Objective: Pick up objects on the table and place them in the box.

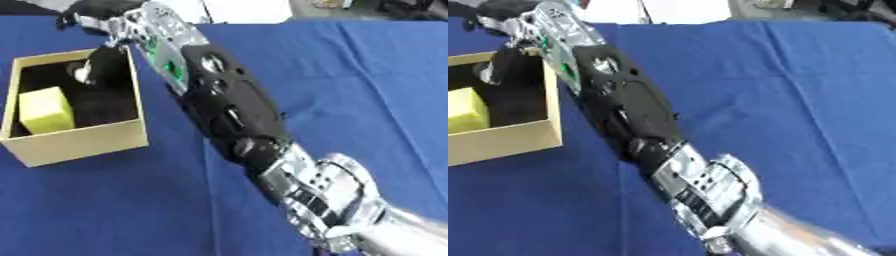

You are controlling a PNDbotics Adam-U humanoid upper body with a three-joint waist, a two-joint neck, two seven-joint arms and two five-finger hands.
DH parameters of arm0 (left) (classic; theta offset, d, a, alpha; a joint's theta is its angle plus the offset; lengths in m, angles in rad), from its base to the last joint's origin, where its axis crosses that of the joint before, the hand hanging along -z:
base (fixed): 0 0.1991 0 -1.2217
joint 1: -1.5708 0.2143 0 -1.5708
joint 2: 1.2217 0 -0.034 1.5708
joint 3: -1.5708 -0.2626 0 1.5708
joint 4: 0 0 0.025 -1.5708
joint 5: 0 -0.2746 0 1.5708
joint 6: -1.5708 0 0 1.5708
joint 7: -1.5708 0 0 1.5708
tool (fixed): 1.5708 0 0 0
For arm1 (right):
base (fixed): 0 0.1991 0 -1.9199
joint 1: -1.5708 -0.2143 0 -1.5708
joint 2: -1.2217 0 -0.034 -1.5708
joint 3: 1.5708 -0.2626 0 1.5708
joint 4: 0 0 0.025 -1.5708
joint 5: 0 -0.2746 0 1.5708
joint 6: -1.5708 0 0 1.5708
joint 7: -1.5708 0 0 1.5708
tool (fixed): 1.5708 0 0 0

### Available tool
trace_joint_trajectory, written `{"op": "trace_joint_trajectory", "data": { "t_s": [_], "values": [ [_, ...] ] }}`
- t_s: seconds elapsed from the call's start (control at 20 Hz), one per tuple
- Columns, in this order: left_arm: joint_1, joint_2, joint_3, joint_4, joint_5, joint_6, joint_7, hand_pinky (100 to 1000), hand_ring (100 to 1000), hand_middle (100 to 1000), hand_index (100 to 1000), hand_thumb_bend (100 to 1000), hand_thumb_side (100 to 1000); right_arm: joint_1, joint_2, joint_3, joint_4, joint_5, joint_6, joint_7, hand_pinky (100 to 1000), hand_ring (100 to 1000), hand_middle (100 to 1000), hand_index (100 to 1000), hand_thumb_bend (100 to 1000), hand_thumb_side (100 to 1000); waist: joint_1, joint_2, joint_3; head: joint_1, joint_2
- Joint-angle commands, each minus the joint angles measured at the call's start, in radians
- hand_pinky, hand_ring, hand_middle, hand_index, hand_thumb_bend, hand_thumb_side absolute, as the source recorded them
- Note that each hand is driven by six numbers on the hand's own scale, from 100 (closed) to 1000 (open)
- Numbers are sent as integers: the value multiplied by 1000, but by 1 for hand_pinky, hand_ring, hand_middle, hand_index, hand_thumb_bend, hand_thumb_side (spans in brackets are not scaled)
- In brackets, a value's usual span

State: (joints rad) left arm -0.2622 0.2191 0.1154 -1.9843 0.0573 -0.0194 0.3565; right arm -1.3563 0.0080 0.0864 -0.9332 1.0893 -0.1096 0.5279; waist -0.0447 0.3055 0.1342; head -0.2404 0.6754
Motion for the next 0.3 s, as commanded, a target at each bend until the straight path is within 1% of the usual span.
{"op": "trace_joint_trajectory", "data": {
  "t_s": [0.05,0.15,0.2,0.25,0.3],
  "values": [
    [-2,13,8,-16,-3,-1,5,893,775,668,615,191,889,-26,-106,-7,-68,-83,28,-36,841,907,852,865,100,335,9,-26,-5,10,-2],
    [-1,15,11,-16,-4,-2,8,893,775,668,615,191,889,-15,-168,-12,-90,-132,55,-63,823,890,838,856,100,374,9,-28,-11,17,-2],
    [0,16,12,-16,-5,-2,10,893,775,668,615,191,888,-5,-198,-16,-99,-158,67,-76,811,888,836,859,100,494,10,-28,-15,20,-2],
    [0,17,13,-16,-6,-2,11,893,775,668,615,191,888,8,-227,-19,-111,-189,75,-88,810,890,837,862,100,510,10,-28,-17,23,-2],
    [0,17,14,-16,-7,-2,12,893,775,668,615,190,883,23,-254,-22,-121,-222,81,-99,809,897,850,892,100,506,10,-27,-20,27,-3]
  ]
}}
